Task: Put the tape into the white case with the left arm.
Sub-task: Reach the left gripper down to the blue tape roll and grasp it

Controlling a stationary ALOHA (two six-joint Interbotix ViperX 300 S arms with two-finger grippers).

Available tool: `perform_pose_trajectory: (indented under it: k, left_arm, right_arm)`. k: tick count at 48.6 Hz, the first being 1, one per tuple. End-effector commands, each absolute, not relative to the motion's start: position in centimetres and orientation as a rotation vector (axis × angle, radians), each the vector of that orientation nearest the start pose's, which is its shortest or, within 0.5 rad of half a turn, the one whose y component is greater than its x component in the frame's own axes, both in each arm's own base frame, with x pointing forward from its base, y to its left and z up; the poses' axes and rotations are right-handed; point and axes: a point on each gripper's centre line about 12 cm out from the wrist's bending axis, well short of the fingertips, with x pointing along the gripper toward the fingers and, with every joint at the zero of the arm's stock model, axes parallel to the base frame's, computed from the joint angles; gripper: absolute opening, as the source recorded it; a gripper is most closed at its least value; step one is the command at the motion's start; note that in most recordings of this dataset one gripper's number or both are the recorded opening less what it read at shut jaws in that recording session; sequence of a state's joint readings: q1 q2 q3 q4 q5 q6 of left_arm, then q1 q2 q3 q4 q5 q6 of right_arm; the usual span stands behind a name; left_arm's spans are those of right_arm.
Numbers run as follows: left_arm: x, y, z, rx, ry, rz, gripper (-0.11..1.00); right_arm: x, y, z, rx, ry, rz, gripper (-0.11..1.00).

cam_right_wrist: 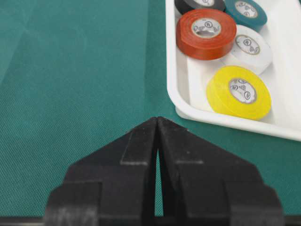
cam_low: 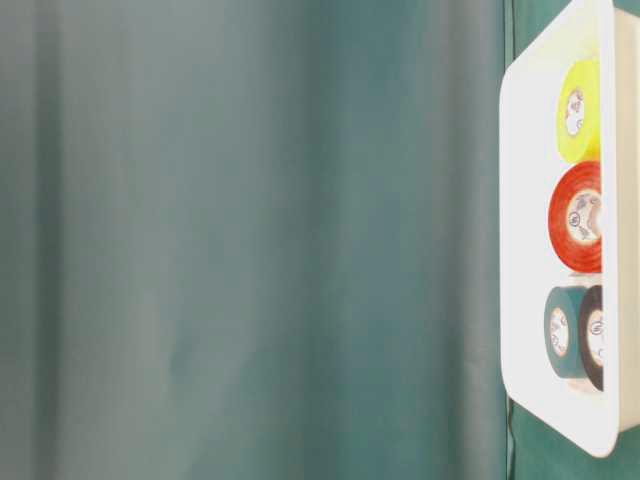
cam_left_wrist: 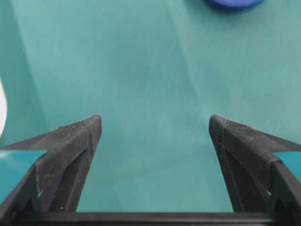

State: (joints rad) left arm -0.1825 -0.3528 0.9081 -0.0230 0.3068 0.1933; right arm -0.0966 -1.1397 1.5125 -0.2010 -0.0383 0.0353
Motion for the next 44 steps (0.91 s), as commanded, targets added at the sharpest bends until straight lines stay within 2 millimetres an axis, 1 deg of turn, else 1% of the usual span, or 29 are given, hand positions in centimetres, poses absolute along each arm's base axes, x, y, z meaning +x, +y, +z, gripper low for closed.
perform_pose_trajectory:
  k: [1, 7, 20, 32, 39, 44]
  left_arm:
    - [29.8, -6.5, 19.1, 0.242, 0.812, -0.275, 0.99]
    - [31.7, -7.6, 19.1, 0.253, 0.812, -0.297, 0.99]
    - [35.5, -9.4, 19.1, 0.261, 0.802, -0.318, 0.99]
    - [38.3, -11.3, 19.4, 0.270, 0.781, -0.343, 0.99]
    - [39.5, -12.1, 18.8, 0.275, 0.787, -0.353, 0.99]
    - [39.8, -12.2, 17.9, 0.277, 0.806, -0.354, 0.99]
  right_arm:
    - [14.5, -1.3, 16.3, -0.145, 0.325, -0.063, -0.09]
    - [14.5, -1.3, 16.3, -0.145, 0.325, -0.063, -0.09]
    - [14.5, -1.3, 16.3, -0.145, 0.325, -0.063, -0.09]
    - [14.5, -1.3, 16.3, -0.145, 0.325, -0.063, -0.09]
    - [14.5, -1.3, 16.3, -0.145, 0.325, -0.063, -0.09]
    - [14.5, -1.3, 16.3, -0.143, 0.326, -0.063, -0.09]
